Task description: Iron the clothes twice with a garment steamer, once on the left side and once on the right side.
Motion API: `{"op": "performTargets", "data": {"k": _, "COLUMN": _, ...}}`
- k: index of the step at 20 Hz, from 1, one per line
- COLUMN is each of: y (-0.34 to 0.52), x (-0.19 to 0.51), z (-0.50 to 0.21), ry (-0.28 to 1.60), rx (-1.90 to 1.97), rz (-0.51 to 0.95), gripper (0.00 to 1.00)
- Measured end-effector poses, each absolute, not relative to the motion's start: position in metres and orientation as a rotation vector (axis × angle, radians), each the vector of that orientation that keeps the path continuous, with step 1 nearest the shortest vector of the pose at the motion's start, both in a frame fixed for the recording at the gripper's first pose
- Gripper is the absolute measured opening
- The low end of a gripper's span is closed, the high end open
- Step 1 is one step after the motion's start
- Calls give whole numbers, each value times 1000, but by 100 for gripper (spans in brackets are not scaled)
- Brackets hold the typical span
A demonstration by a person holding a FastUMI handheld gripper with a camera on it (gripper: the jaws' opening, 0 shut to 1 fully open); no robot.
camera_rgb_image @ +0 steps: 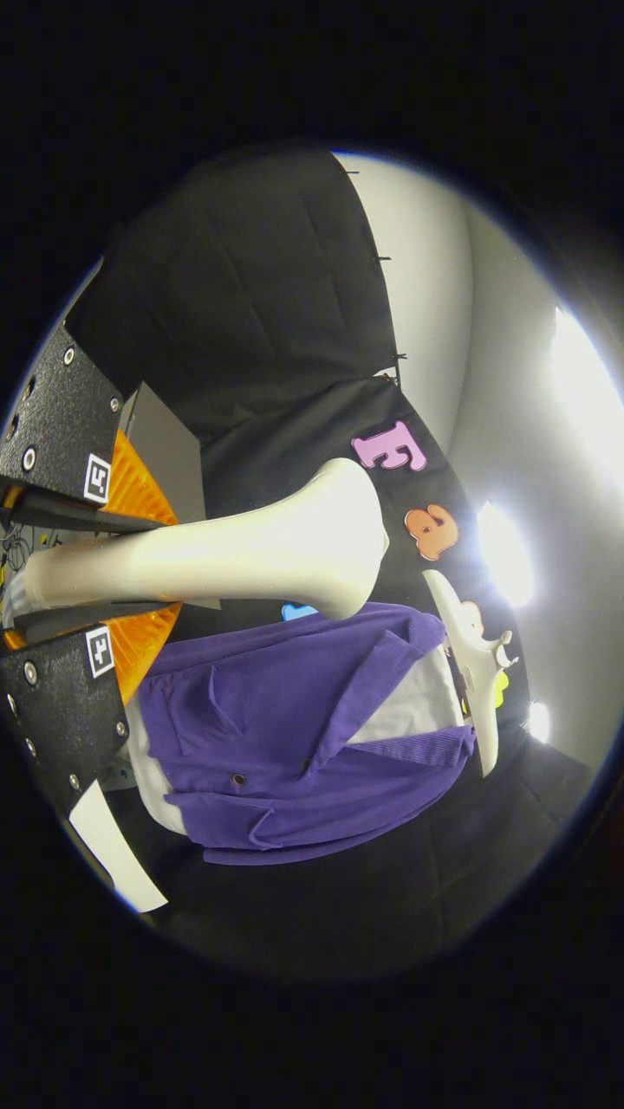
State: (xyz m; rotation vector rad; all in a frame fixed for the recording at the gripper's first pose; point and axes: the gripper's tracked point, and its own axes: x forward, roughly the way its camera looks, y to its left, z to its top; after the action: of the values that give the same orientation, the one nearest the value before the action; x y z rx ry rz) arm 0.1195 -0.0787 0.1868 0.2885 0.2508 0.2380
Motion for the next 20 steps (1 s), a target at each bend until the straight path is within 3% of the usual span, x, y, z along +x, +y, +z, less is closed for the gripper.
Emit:
{"op": "performTargets", "data": {"k": 11, "y": -148, "x": 240, "z": 214, "ry": 181, "rx": 354, "rz": 88, "gripper": 37}}
{"op": "performTargets", "data": {"k": 20, "y": -151, "x": 277, "z": 147, "ry": 316, "rx": 339, "rz": 62, "gripper": 37}}
